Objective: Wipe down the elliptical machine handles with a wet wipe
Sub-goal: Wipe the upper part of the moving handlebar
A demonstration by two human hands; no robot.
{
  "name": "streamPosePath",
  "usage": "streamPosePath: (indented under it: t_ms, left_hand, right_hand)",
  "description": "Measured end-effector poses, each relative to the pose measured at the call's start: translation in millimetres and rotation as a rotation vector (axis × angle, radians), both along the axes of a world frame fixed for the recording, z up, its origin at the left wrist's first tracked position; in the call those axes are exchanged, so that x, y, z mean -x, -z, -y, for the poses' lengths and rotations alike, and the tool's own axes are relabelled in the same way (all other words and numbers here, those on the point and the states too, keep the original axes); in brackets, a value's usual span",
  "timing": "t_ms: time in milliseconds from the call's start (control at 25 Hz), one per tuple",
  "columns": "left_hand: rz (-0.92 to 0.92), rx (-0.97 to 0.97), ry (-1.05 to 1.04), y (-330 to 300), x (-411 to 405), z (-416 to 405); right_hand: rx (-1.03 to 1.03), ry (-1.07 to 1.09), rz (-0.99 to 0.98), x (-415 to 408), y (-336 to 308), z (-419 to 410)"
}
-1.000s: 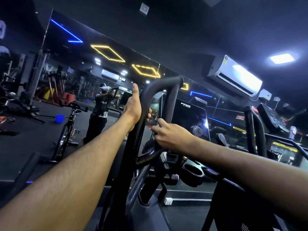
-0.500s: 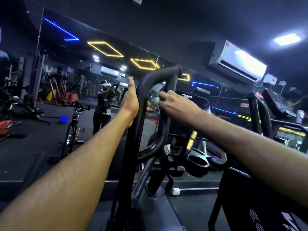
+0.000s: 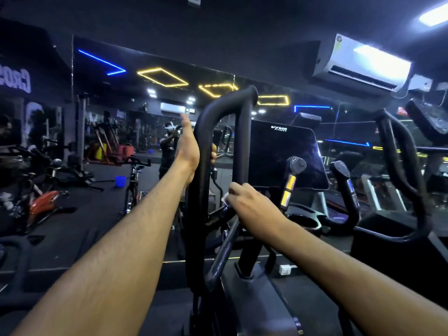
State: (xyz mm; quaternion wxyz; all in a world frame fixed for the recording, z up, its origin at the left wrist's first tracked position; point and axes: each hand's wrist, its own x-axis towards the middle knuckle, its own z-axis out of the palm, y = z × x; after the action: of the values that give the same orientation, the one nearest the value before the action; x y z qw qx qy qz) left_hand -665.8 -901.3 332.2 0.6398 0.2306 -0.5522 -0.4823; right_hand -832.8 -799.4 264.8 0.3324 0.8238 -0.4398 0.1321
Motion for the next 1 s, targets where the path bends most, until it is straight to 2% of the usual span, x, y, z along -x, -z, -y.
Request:
streamPosePath:
  t_ms: [80,160,200,360,520,640,760,840,1000]
  left_hand:
    - [0.003,-0.024,-0.01,0,1,-1]
    - [0.007,-0.042,-0.018,-2,1,-4]
    - [0.007,-0.037,-0.022,-2,1,-4]
    - [0.016,-0.006,-0.08,-1,5,-8]
    - [0.049,-0.016,-0.127,-2,7,-14]
    - [0.06,-0.062,-0.282,0,12,-18]
    - [0.15,-0.062,-0.481,14,22,-14]
    - [0.271,-0.032,-0.657,20,26,-14]
    - [0.365,0.057,-0.82,22,33,-20]
  right_hand:
    - [-0.085,-0.105,0.277,14,-14,7]
    - [0.035,-0.157,0.515,32,-32,14]
    - [0.102,-0.17,0.561,39,-36,17]
    - [0.247,-0.273,0.499,39,0,29]
    - [0.332,-0.297,0.662,23,46,34]
    - [0.287,-0.306,0.726,7,79,28]
    - [0.146,-0.424,0.871,-2,96,17]
    - [0.117,-0.485,0.96,5,76,12]
    - [0.342,-0.451,1.085,38,-35,38]
